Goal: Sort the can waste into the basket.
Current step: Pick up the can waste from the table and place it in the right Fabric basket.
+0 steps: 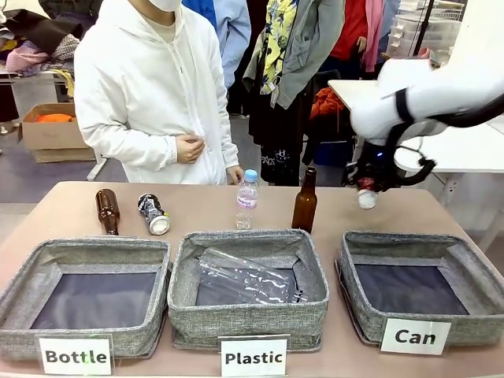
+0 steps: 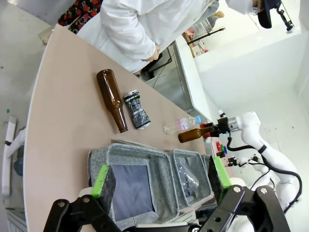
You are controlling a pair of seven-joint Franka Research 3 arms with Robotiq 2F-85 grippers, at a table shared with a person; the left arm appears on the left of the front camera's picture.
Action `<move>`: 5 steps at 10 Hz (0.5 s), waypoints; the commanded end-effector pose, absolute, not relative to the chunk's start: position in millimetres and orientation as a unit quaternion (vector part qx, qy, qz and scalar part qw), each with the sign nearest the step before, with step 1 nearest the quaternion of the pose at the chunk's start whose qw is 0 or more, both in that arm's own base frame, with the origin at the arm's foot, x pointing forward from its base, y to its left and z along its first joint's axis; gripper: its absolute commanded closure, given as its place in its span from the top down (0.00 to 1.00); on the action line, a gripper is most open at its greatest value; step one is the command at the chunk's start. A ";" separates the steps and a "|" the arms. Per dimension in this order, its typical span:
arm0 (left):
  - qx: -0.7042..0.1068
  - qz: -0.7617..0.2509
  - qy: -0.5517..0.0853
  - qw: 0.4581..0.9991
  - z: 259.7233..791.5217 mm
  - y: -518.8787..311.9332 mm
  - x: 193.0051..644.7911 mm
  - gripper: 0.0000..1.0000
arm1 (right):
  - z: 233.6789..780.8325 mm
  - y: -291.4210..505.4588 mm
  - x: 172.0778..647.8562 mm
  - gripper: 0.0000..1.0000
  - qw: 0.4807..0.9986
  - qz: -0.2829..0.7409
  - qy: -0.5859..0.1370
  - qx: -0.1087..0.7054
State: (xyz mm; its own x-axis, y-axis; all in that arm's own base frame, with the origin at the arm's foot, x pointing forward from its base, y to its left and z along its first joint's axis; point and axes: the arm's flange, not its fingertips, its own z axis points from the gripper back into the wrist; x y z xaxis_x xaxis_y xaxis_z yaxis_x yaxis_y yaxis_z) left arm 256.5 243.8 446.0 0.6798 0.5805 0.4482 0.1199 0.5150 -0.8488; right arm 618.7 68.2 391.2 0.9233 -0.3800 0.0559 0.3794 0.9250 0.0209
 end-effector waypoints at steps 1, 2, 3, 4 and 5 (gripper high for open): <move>-0.472 0.138 -0.384 0.781 445.5 244.5 257.9 1.00 | 435.8 36.1 559.1 0.00 0.994 -0.090 -0.054 0.034; -0.472 0.138 -0.384 0.781 445.5 244.5 257.9 1.00 | 456.2 29.8 534.8 0.00 0.998 -0.032 -0.054 0.028; -0.472 0.138 -0.384 0.781 445.5 244.5 257.9 1.00 | 471.9 28.2 507.2 0.00 0.998 0.041 -0.054 0.013; -0.472 0.138 -0.384 0.781 445.5 244.5 257.9 1.00 | 478.6 28.2 485.9 0.00 0.991 0.122 -0.064 0.004; -0.472 0.138 -0.384 0.781 445.5 244.5 257.9 1.00 | 481.7 32.4 465.5 0.00 0.970 0.230 -0.073 0.002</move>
